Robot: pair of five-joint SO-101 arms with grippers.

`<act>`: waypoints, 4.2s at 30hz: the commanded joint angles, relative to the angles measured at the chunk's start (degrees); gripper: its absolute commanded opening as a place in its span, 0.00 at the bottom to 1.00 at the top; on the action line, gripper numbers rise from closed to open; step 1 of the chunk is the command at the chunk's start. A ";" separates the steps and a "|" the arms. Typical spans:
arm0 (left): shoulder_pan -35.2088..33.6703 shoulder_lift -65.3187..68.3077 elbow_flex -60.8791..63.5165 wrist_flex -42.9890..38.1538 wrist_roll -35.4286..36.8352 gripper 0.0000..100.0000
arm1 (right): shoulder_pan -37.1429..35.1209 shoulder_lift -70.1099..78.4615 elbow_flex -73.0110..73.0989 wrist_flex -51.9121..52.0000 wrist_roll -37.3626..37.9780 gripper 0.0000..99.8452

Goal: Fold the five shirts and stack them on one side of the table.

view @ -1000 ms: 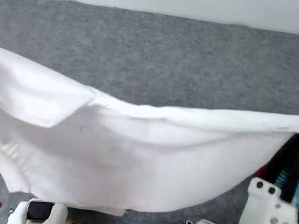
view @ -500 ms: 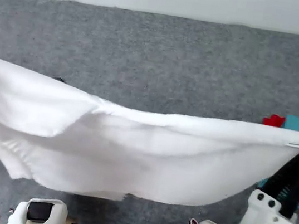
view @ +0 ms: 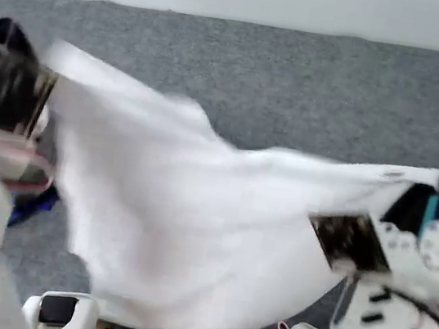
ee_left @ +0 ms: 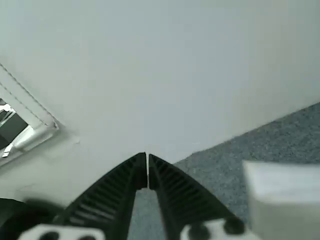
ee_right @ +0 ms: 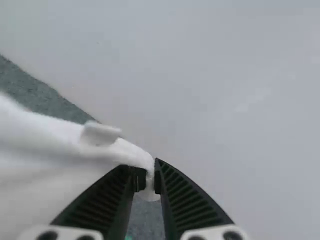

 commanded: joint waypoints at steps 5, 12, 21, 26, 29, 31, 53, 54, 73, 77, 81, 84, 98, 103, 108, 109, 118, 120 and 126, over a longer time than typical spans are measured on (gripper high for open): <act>0.35 0.00 29.58 -29.98 -0.44 0.01 | -8.31 0.75 23.47 -24.48 4.13 0.01; 3.69 0.09 37.93 -34.02 -0.44 0.01 | -11.12 0.75 32.35 -30.20 4.22 0.01; 13.89 16.35 31.87 -22.15 0.00 0.01 | -9.10 0.48 33.32 -30.02 4.22 0.01; 19.16 29.45 20.97 -10.55 0.00 0.02 | -8.13 0.57 33.76 -30.02 4.22 0.01; 21.54 37.19 15.25 -4.04 -0.18 0.05 | -7.87 0.66 33.85 -30.02 4.22 0.01; 23.47 42.02 11.91 0.53 0.00 0.13 | -7.78 0.66 34.02 -30.02 4.22 0.01; 28.04 68.22 -0.57 3.25 0.62 0.18 | -7.69 0.13 34.02 -30.02 4.22 0.01; 27.96 69.19 -0.57 2.55 1.76 0.17 | -7.69 0.13 34.02 -30.02 4.22 0.01; 27.60 59.43 -0.66 2.73 2.81 0.01 | -7.69 0.13 33.41 -30.55 7.03 0.01; 23.47 50.20 -0.66 2.73 2.81 0.01 | -7.69 0.57 31.65 -30.55 7.03 0.01; 17.32 40.35 -0.66 2.29 2.81 0.01 | -7.87 0.66 31.47 -30.64 7.03 0.01; 13.45 35.25 -0.66 -0.26 1.93 0.01 | -8.04 0.75 31.82 -30.64 7.03 0.01; 8.62 38.42 -0.84 -16.18 -0.79 0.01 | -11.12 26.68 25.67 -44.88 6.68 0.01; 8.00 44.40 -4.88 -16.97 -0.79 0.01 | -11.21 40.84 13.45 -44.62 1.58 0.01; 7.91 51.69 -12.79 -17.05 -0.79 0.01 | -11.56 54.29 1.93 -44.53 0.26 0.01; 7.91 53.36 -14.64 -17.05 -0.79 0.01 | -11.65 56.75 -0.26 -44.53 0.18 0.01; 7.91 67.96 -33.80 -16.79 -0.79 0.01 | -12.79 75.12 -19.25 -45.14 0.18 0.01; 7.65 71.30 -37.76 -16.79 -0.79 0.01 | -13.41 78.55 -22.77 -45.14 0.18 0.01; 7.56 80.35 -49.27 -16.79 -0.79 0.01 | -14.11 87.52 -33.49 -45.14 0.18 0.01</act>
